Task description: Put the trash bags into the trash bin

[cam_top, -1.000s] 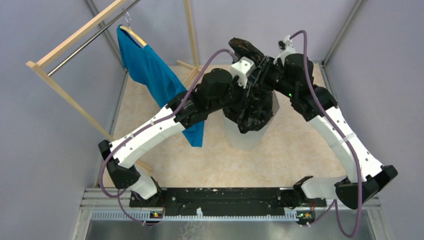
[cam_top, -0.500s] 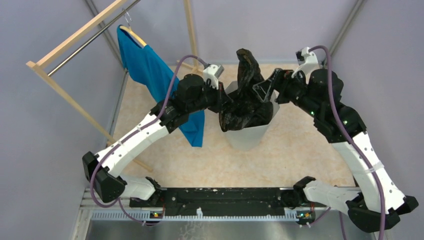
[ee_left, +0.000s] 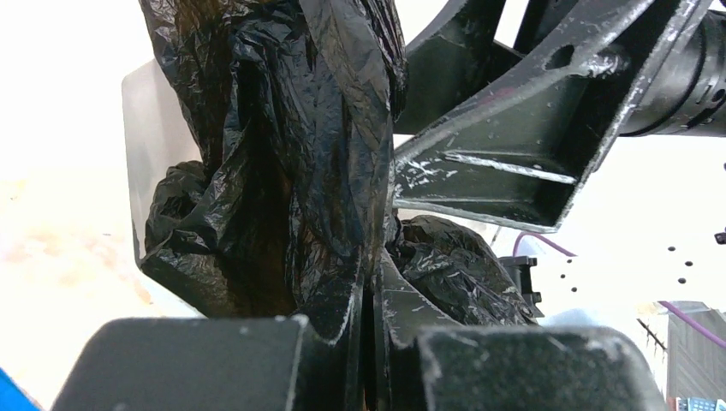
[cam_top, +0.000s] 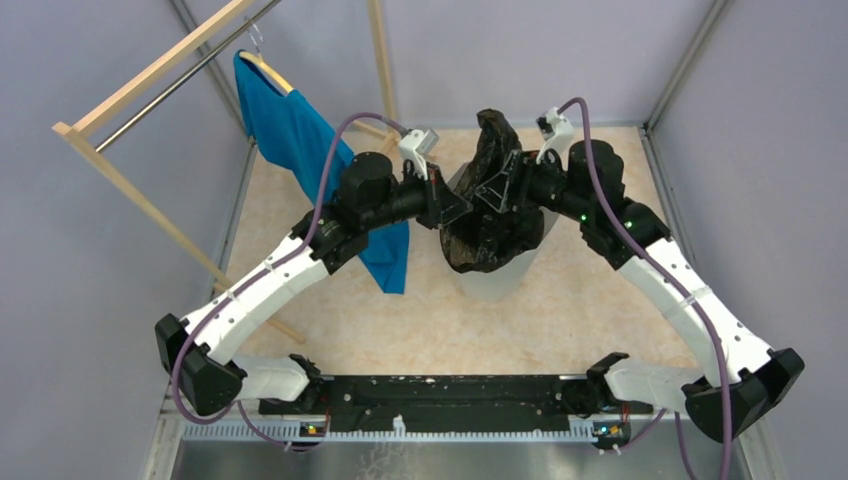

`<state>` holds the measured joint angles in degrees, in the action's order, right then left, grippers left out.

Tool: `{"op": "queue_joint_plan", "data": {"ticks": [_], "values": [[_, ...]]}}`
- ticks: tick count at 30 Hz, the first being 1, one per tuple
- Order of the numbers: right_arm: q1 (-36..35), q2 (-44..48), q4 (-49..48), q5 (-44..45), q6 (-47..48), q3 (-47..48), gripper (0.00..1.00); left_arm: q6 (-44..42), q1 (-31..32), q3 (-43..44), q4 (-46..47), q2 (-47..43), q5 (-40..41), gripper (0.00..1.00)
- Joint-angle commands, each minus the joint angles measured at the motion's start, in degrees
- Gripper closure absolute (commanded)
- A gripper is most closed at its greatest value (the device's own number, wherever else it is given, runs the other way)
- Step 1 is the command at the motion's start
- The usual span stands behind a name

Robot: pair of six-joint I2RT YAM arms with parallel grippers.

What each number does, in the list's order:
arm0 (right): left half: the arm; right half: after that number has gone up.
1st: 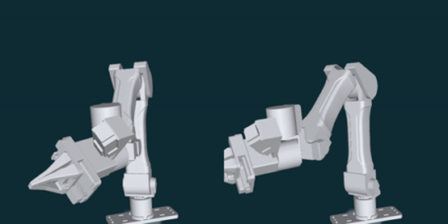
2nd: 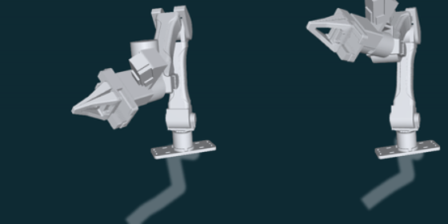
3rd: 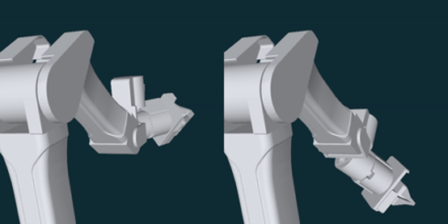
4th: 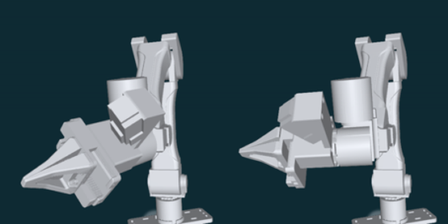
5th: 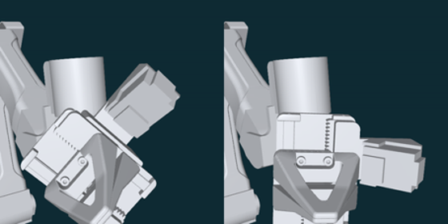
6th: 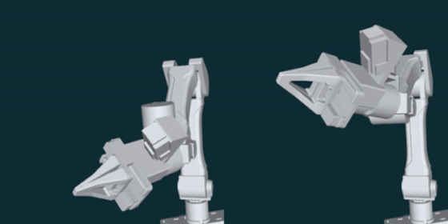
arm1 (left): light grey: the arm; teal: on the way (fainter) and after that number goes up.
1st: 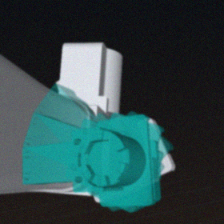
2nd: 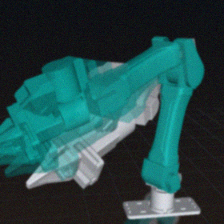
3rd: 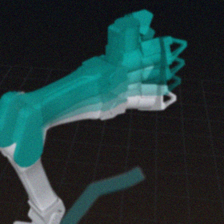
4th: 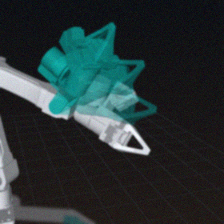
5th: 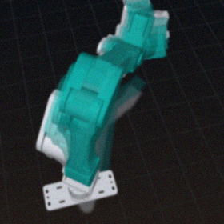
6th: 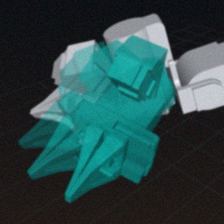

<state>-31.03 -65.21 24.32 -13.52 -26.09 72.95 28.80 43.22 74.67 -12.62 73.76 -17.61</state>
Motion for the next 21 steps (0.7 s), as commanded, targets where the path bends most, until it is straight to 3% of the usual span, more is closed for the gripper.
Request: {"op": "queue_joint_plan", "data": {"ticks": [1, 8, 10, 12, 14, 17, 19, 21], "values": [[-0.46, 0.22, -9.13, 1.49, 0.7, -1.57, 0.41, 0.54, 0.02, -0.66, 3.36, -2.37, -1.31, 0.9], [-0.44, 0.82, -8.3, 8.15, 1.94, -2.93, 0.63, -0.43, 0.02, -0.87, 1.72, -3.87, 2.11, 0.85], [-0.45, 0.87, -7.46, 8.21, 2.49, -2.87, 0.86, -1.05, -0.07, -0.14, 0.75, -3.69, 3.77, 0.65], [-0.43, 0.92, -5.68, 7.36, 3.27, -1.84, 1.0, -2.12, -0.23, 1.51, -0.44, -2.99, 5.48, 0.52], [-0.37, 1.61, -4.51, 6.19, 3.85, -1.22, 1.0, -4.0, -0.41, 4.52, -2.1, -0.69, 6.86, 0.4], [-0.44, 3.38, -2.82, 5.34, 4.88, 0.11, 1.0, -6.83, -0.42, 9.13, -4.52, 2.96, 8.7, 0.29], [-0.43, 3.74, -0.37, 5.94, 5.91, 1.89, 1.0, -8.39, -0.51, 11.42, -5.31, 5.15, 8.53, 0.31], [-0.42, 3.9, 2.22, 7.21, 7.36, 3.67, 1.0, -9.46, -0.58, 13.31, -5.85, 6.73, 8.66, 0.45]]}}
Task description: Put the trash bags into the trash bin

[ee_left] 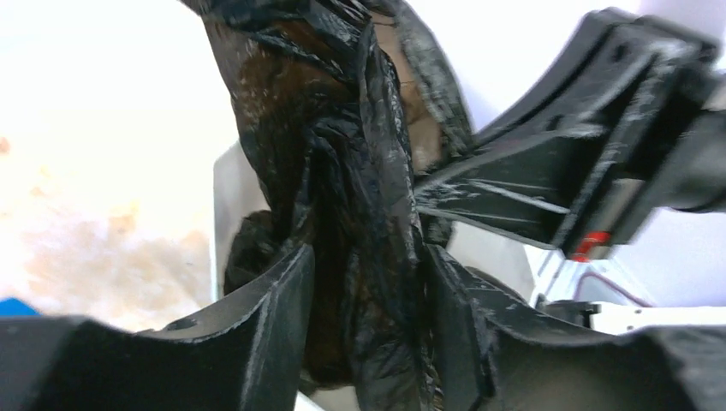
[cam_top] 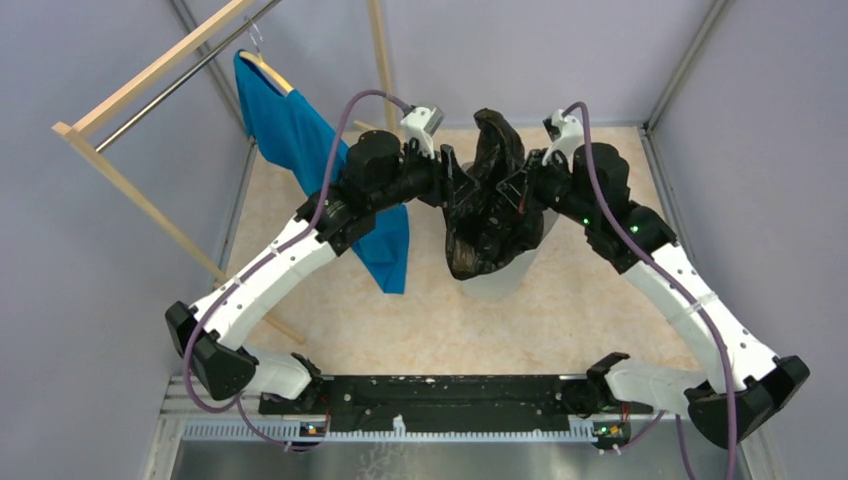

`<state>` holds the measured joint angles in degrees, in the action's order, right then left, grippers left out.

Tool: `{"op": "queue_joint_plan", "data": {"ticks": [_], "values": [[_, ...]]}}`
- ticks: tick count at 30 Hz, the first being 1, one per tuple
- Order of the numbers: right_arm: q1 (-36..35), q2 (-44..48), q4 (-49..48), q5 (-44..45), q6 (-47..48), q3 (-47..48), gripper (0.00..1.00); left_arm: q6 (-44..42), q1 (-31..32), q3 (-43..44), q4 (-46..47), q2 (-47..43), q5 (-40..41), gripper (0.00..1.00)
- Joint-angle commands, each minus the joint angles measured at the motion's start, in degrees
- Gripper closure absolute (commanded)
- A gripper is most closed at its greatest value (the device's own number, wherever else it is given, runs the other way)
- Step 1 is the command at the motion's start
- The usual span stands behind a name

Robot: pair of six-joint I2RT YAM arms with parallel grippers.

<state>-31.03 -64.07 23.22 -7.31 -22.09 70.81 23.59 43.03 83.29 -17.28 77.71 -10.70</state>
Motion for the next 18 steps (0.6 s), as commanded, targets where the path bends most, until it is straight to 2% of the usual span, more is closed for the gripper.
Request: {"op": "queue_joint_plan", "data": {"ticks": [1, 5, 7, 13, 15, 18], "values": [[-0.44, 2.87, 4.54, 3.15, 4.22, 6.62, 1.0, -4.85, -0.44, 5.39, -1.31, 3.24, 2.44, 0.53], [-0.39, 2.94, 9.81, 15.97, 8.71, 9.45, 1.0, -6.93, -1.11, 8.13, -3.01, 4.92, 8.14, 0.89], [-0.38, 1.9, 11.58, 24.33, 11.13, 11.04, 1.0, -7.51, -1.85, 9.83, -4.78, 5.99, 10.12, 1.0], [1.97, -2.49, 16.68, 44.61, 13.97, 17.95, 1.0, -6.61, -4.54, 10.26, -5.77, 6.23, 21.57, 1.0], [2.66, -2.45, 15.5, 46.84, 15.25, 18.87, 1.0, -5.28, -6.55, 9.26, -4.29, 5.44, 21.86, 1.0], [2.73, -0.96, 11.31, 42.25, 17.58, 18.69, 1.0, -4.16, -8.16, 9.22, -1.13, 5.9, 16.34, 1.0]]}}
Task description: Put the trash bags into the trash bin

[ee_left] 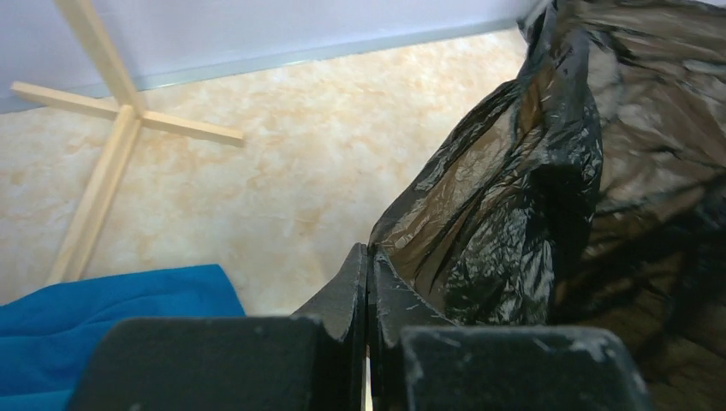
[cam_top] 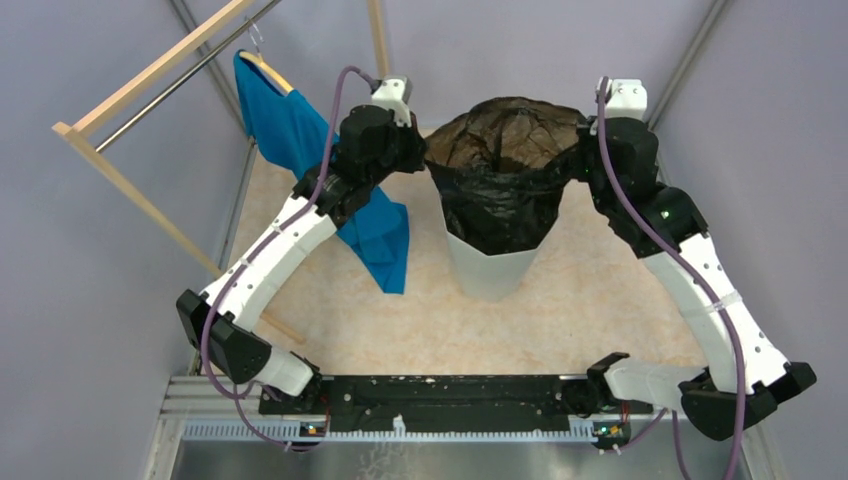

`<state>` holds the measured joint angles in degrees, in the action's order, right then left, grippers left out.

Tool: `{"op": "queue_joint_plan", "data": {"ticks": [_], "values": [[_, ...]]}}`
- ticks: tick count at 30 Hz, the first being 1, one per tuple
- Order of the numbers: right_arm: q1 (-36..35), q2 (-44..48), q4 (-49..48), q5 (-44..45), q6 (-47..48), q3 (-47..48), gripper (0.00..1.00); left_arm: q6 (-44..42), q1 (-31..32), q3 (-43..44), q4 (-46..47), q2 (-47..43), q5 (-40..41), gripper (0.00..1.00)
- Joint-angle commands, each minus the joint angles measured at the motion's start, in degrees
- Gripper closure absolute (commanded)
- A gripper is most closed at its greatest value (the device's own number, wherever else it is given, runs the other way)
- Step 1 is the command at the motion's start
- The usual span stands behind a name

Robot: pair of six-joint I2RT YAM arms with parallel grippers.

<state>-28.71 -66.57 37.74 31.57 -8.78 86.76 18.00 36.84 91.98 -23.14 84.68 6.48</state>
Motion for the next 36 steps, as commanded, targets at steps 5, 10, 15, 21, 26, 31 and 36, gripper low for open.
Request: {"op": "queue_joint_plan", "data": {"ticks": [5, 10, 15, 21, 26, 31, 36], "values": [[0.42, 5.79, -8.78, -19.58, 5.15, -2.44, 1.0, 3.66, -1.96, 1.24, 9.81, 1.78, -10.68, 1.0], [0.41, 11.71, -11.08, -40.33, 0.48, -12.2, 1.0, 4.36, -2.15, -3.85, 11.28, -0.94, -10.5, 1.0], [0.42, 14.74, -4.6, -24.56, -3.23, -15.58, 1.0, 5.09, -2.46, -16.13, 12.94, -9.72, -7.62, 1.0], [0.41, 15.59, -3.35, -13.85, -3.62, -16.58, 1.0, 6.41, -3.48, -21.16, 11.67, -12.73, -6.99, 1.0], [0.41, 17.42, 0.85, -7.4, -5.05, -15.2, 1.0, 6.65, -4.15, -21.13, 11.56, -13.42, -7.05, 1.0], [0.41, 19.57, 3.37, -18.27, -5.89, -14.12, 0.89, 8.06, -4.49, -18.13, 12.0, -12.6, -12.66, 1.0], [0.41, 16.74, 10.18, -28.41, -10.59, -7.88, 0.39, 9.33, -4.43, -16.78, 13.04, -12.09, -16.01, 1.0]]}}
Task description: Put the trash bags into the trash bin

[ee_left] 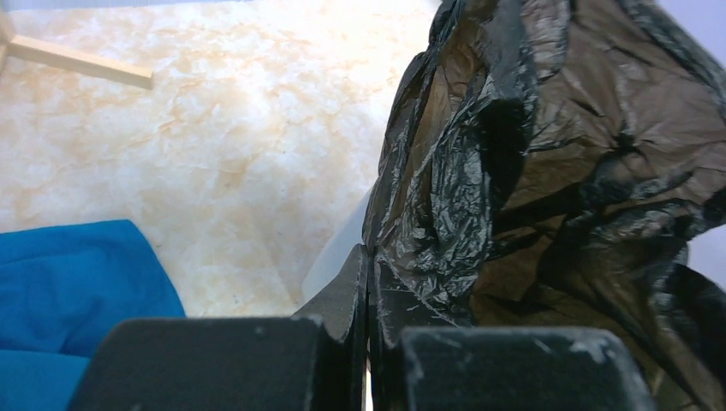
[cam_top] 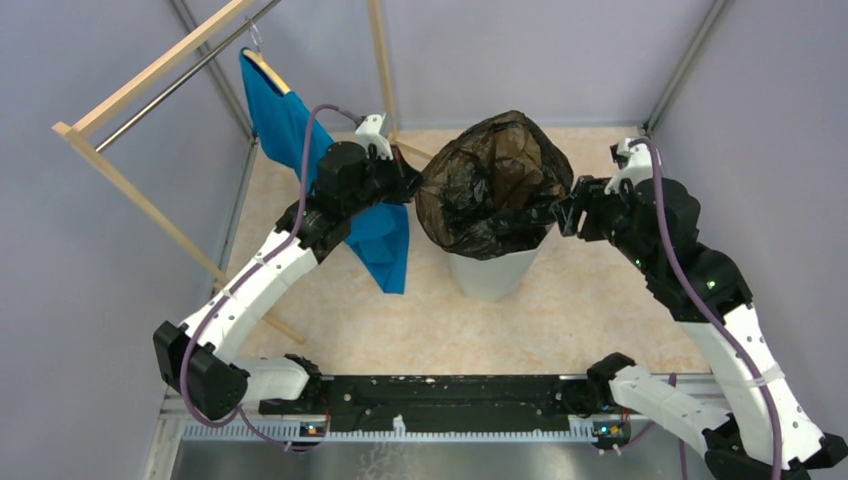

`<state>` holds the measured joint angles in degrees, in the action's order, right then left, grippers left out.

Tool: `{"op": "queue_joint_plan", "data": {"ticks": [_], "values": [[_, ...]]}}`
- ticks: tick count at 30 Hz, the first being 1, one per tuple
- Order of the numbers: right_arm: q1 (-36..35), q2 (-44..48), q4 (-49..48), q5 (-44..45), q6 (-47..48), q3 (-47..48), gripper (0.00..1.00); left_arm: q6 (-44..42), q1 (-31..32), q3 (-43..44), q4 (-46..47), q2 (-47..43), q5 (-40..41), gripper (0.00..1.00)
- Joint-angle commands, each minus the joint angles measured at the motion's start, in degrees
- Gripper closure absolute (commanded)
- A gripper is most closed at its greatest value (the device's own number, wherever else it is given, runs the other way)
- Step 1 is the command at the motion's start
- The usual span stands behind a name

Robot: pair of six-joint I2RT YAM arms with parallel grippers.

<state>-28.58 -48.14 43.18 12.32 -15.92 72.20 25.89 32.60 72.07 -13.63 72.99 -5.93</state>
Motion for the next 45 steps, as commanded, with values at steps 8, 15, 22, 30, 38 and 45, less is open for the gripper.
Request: {"op": "queue_joint_plan", "data": {"ticks": [8, 15, 22, 30, 38, 45], "values": [[0.22, -4.0, 1.09, -38.43, -4.91, 8.4, 0.09, 1.69, -0.22, 3.23, 3.8, -0.16, -4.64, 1.0], [-11.81, -11.43, -1.42, -32.3, -1.22, 9.04, 0.09, 1.88, -0.23, 5.46, 4.23, 1.33, -6.1, 1.0], [-20.66, -20.97, 3.3, 1.0, 1.34, 12.46, 0.3, 1.88, -0.24, 5.34, 4.13, 1.47, -6.16, 1.0], [-20.64, -20.91, -2.47, 9.07, 0.01, 8.78, 0.63, 1.54, -0.27, 5.71, 3.95, 1.39, -5.52, 1.0], [-20.37, -16.65, -6.49, 0.26, -1.12, 8.09, 0.46, 1.26, -0.29, 6.28, 4.24, 1.85, -6.13, 1.0], [-20.31, -16.81, -4.74, 7.99, -0.77, 8.63, 0.78, 1.79, -0.32, 6.74, 5.18, 2.71, -7.26, 1.0]]}}
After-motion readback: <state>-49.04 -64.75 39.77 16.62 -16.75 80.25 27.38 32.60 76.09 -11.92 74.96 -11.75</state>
